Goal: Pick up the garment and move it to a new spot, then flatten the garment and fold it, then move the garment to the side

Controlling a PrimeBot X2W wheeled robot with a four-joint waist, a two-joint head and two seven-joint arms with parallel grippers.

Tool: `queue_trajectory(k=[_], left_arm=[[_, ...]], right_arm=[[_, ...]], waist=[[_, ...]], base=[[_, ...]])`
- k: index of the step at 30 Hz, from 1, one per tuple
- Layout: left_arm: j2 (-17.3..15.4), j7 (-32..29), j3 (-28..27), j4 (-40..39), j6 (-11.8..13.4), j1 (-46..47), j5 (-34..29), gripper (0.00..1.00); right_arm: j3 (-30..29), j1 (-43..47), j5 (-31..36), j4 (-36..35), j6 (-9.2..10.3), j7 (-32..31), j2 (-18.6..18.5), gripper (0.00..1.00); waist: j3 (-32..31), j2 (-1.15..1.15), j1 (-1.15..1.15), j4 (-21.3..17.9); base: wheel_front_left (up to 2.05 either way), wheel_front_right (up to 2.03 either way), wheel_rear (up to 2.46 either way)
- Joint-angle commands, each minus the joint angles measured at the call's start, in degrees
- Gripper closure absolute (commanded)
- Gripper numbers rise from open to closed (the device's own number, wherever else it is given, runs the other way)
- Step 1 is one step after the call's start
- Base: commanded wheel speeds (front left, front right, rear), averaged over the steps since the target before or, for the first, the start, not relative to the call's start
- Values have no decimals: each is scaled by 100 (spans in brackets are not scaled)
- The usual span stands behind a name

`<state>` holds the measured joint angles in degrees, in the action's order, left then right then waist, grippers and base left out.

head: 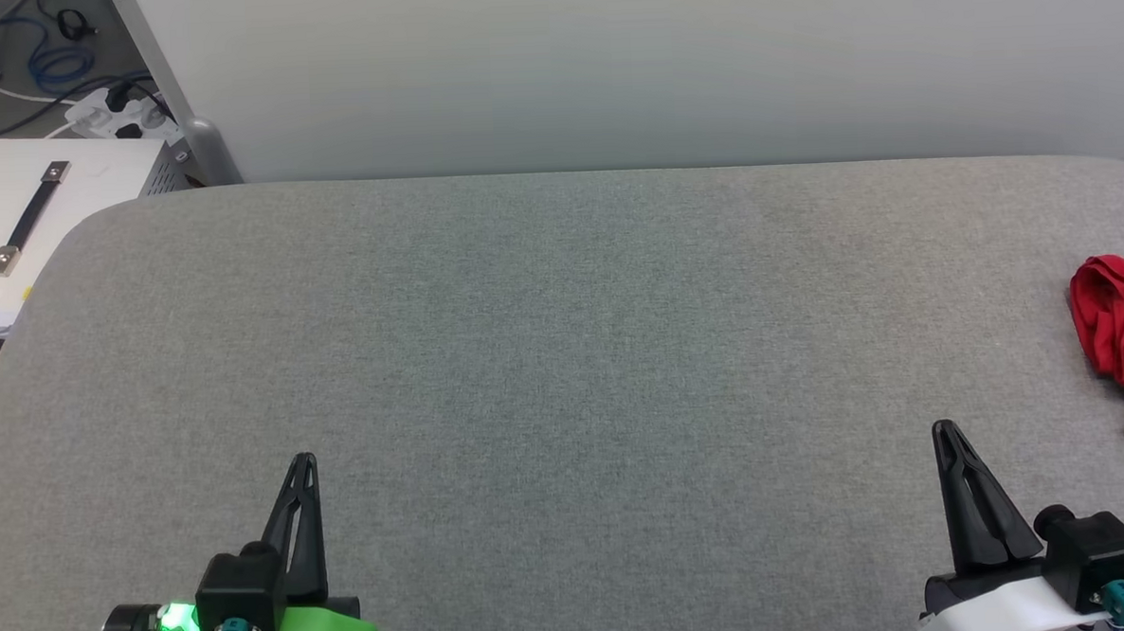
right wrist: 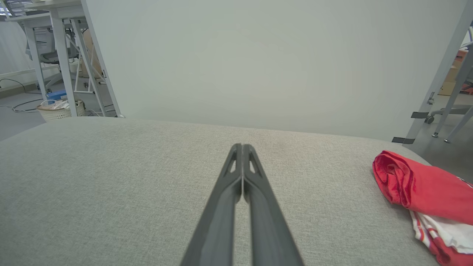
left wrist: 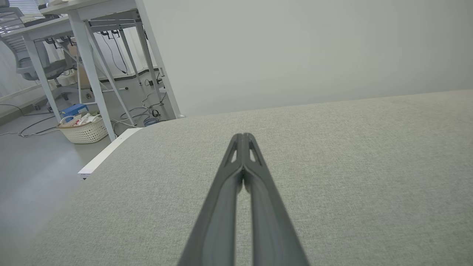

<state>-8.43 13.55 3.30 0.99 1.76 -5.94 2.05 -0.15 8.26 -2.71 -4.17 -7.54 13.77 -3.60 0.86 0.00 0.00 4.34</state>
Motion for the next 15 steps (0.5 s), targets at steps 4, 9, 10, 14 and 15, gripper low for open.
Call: queue_trajectory(k=[4,9,10,14,15], left_arm=[[57,-64,-33,-13,-20,60,-22,100],[79,-120,-46,-17,-27,83,-30,100],[84,-132,-49,-18,-28,89,-32,100],[101,-178,-59,-21,-34,108,-39,100],[106,-191,-62,-22,-35,113,-40,100]], right_arm=[[1,-84,31,28,1,-78,8,100],[1,-116,41,45,1,-134,11,100],[1,-124,44,49,1,-147,12,100],[2,-150,52,62,1,-193,14,100],[2,-157,54,66,1,-206,14,100]], waist=[[-4,0,0,-17],[-7,0,0,-35],[-8,0,0,-39],[-11,0,0,-54],[-12,0,0,-58]], base=[[0,0,0],[0,0,0],[0,0,0],[0,0,0],[0,0,0]])
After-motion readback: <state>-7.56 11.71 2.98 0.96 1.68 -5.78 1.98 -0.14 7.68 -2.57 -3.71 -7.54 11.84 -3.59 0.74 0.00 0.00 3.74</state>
